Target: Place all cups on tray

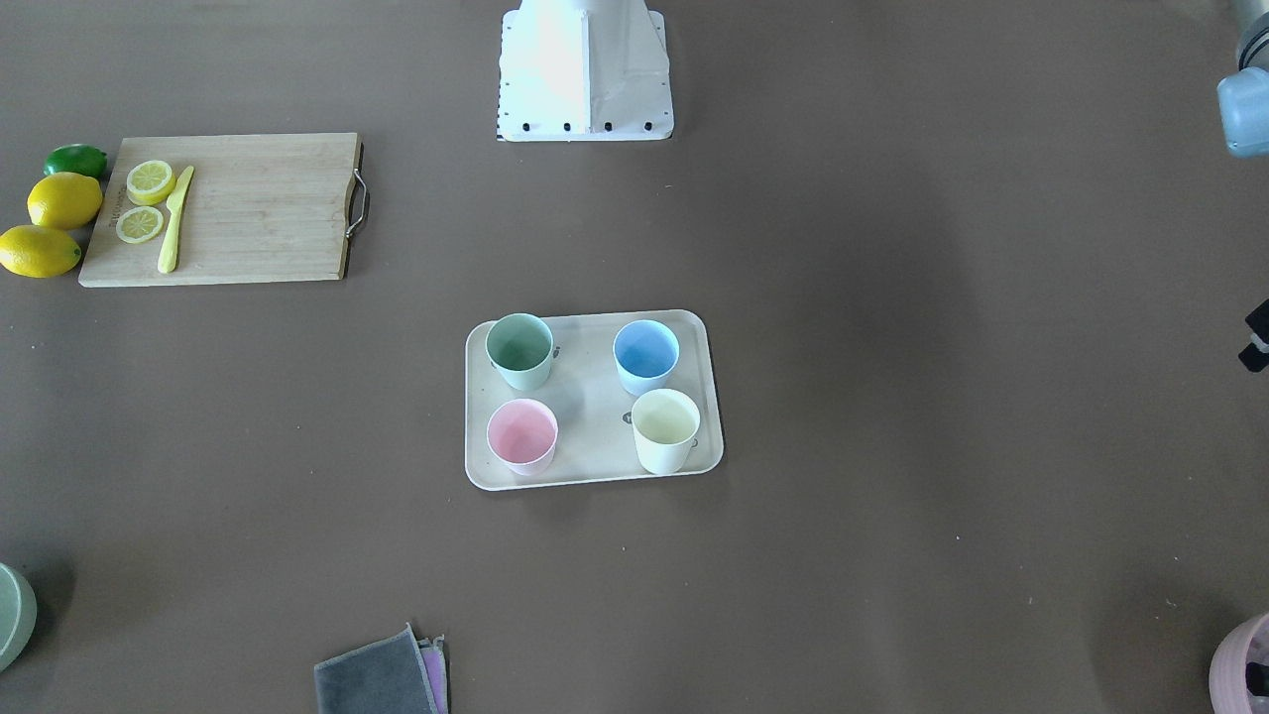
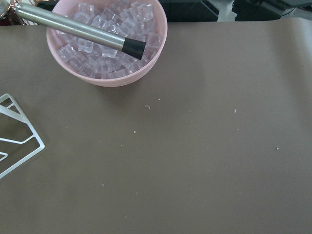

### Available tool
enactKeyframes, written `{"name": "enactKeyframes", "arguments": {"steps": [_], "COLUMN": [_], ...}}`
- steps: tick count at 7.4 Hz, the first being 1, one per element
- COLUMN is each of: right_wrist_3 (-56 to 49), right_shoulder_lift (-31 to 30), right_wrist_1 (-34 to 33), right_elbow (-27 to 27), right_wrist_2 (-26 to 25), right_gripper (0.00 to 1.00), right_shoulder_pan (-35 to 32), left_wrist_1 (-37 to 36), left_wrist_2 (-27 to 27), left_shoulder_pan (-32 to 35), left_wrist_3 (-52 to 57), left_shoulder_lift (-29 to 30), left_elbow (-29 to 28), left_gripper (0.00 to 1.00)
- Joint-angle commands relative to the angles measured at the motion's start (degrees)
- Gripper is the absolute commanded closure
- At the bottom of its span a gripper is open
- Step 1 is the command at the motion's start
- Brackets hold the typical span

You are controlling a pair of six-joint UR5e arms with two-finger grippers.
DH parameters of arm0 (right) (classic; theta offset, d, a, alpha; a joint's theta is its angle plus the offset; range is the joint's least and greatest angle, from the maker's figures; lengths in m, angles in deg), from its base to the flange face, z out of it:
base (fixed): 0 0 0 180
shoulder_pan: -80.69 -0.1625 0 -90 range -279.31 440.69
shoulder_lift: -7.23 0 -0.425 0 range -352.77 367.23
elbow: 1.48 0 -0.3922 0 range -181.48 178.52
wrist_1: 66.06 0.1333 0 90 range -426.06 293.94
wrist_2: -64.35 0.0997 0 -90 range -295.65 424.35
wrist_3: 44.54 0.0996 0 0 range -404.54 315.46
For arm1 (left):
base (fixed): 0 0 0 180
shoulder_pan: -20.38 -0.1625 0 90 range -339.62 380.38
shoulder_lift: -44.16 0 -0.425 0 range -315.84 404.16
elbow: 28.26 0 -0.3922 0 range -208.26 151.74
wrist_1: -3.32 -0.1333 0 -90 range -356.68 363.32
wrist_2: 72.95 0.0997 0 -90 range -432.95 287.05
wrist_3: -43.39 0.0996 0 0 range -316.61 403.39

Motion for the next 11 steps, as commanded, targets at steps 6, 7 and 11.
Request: {"name": "enactKeyframes", "arguments": {"steps": [6,7,11], "right_wrist_3": [-6.2,-6.03,-5.85], "right_shoulder_lift": [-6.9,-8.83,-9.63], "right_wrist_1": [-0.55,0.05,5.59], "right_elbow": [2.17,3.92,1.83], "right_wrist_2": [0.21,-0.05,3.53], "right_gripper": [0.0,0.0,0.0], "right_shoulder_pan": [-6.82,-7.09,-7.8], "left_wrist_1": [0.31,0.31,0.31], "left_wrist_2": [-6.09,-5.83,-5.91], "left_shoulder_pan": [9.1,9.1,9.1], "left_wrist_3": [7.97,8.05,8.05], "left_shoulder_lift": [-9.75,-9.84,-9.14], "left_elbow": [2.53,2.96,2.88], "left_gripper": [0.02,0.02,0.02]}}
